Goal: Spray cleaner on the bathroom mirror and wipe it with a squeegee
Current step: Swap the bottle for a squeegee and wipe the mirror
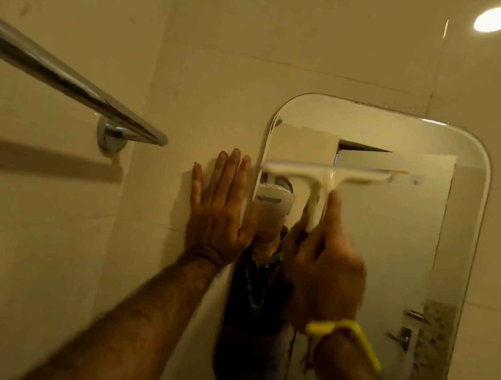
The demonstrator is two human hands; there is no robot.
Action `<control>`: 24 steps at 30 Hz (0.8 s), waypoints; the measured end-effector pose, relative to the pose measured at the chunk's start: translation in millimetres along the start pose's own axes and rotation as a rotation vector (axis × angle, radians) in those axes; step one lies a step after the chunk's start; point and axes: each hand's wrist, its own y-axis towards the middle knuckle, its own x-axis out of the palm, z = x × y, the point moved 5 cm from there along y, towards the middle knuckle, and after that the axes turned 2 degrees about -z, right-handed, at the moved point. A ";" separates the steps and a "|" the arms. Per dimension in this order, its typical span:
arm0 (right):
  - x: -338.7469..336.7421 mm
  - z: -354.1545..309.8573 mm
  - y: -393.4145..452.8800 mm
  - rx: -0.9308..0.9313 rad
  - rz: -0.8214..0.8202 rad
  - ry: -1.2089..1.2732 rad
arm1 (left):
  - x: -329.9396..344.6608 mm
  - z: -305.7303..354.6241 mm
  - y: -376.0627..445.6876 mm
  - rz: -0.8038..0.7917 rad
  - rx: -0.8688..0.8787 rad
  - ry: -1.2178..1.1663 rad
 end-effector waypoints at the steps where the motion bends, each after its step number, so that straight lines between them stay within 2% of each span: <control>1: -2.4 -2.9 19.5 0.008 0.053 -0.014 | 0.0 -0.4 -0.2 -0.006 -0.024 0.029; 4: -2.7 -5.9 38.1 0.056 0.064 -0.013 | -3.8 -2.3 0.7 -0.022 -0.080 0.018; 9: 5.6 10.2 -59.7 0.044 -0.089 0.038 | -5.7 -8.0 -3.5 -0.007 -0.054 -0.033; 12: 5.8 8.1 -42.3 0.027 -0.033 -0.003 | -8.4 -5.4 -5.1 0.000 -0.045 -0.044; 16: 3.7 -5.5 10.1 0.091 0.060 -0.059 | -8.4 -3.3 -8.2 -0.079 -0.072 0.006; 22: -7.6 16.8 -79.8 0.068 -0.057 -0.053 | -2.7 -9.4 -41.3 -0.109 -0.026 0.082; 24: -14.9 21.2 -64.3 0.063 -0.006 -0.035 | -1.7 -8.3 -41.0 -0.104 -0.021 0.104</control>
